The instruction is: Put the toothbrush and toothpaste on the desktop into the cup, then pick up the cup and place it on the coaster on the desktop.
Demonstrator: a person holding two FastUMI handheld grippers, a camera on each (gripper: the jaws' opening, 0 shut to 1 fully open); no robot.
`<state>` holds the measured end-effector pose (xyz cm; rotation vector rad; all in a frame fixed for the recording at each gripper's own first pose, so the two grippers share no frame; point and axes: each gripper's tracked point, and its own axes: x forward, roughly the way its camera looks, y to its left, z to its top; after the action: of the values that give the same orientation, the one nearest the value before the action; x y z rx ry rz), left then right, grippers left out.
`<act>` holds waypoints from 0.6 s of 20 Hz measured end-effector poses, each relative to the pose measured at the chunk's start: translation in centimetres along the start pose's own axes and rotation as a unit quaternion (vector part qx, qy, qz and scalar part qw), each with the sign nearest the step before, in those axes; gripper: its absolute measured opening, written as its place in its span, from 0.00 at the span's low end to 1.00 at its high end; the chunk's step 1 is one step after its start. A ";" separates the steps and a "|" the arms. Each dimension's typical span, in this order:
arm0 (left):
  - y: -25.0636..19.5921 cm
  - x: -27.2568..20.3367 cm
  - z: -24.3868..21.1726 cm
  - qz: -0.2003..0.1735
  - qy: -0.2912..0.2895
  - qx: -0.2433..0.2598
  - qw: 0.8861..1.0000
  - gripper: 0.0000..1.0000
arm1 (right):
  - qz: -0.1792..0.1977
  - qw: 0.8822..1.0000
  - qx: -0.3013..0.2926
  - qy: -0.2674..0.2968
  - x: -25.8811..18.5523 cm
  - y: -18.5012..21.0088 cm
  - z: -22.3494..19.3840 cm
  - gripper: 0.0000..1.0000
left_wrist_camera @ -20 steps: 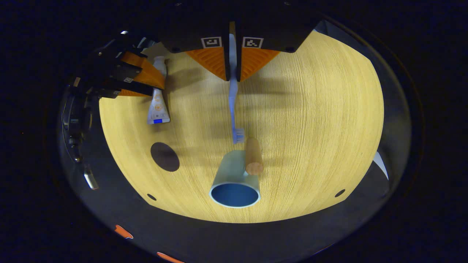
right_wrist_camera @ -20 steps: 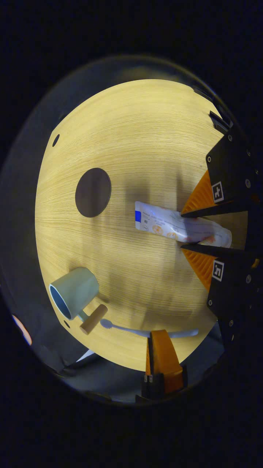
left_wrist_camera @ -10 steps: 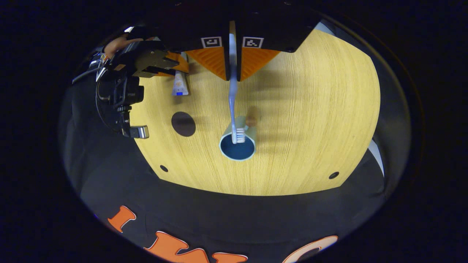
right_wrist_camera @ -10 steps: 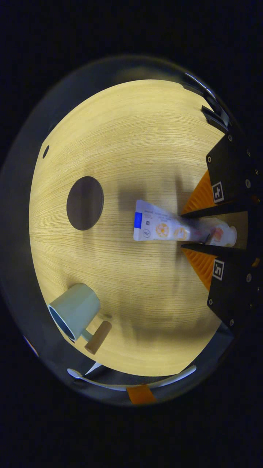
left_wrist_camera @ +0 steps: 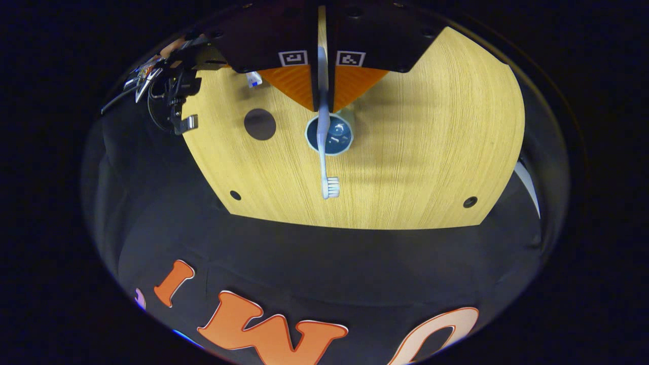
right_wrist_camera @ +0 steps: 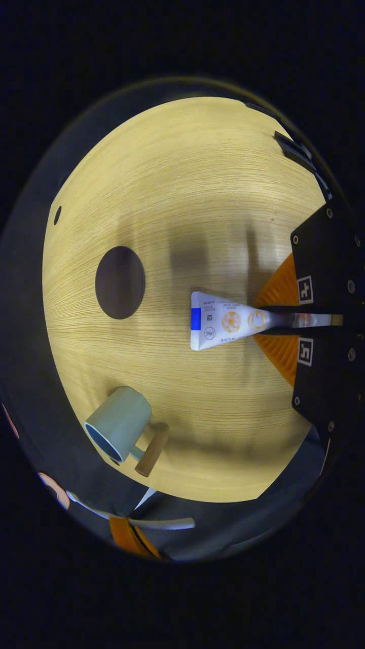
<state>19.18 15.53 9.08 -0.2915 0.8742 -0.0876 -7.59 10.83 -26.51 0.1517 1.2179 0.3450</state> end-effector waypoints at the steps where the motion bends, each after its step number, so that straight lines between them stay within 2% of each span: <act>1: 0.2 1.0 1.0 -0.004 -0.007 0.001 1.000 0.06 | -0.001 1.000 0.001 -0.006 -0.2 0.1 0.2 0.10; 6: 1.6 5.3 5.8 -0.012 -0.027 -0.009 1.000 0.06 | 0.012 0.999 0.025 -0.017 -2.1 -0.4 0.5 0.09; 12: 1.5 8.3 6.0 -0.008 -0.029 -0.011 0.999 0.06 | 0.012 0.998 0.048 -0.030 -2.8 -0.2 1.1 0.09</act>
<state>28.99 16.68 6.08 -0.3195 0.8163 -0.0839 -7.40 9.76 -23.74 0.2585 1.1747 0.3005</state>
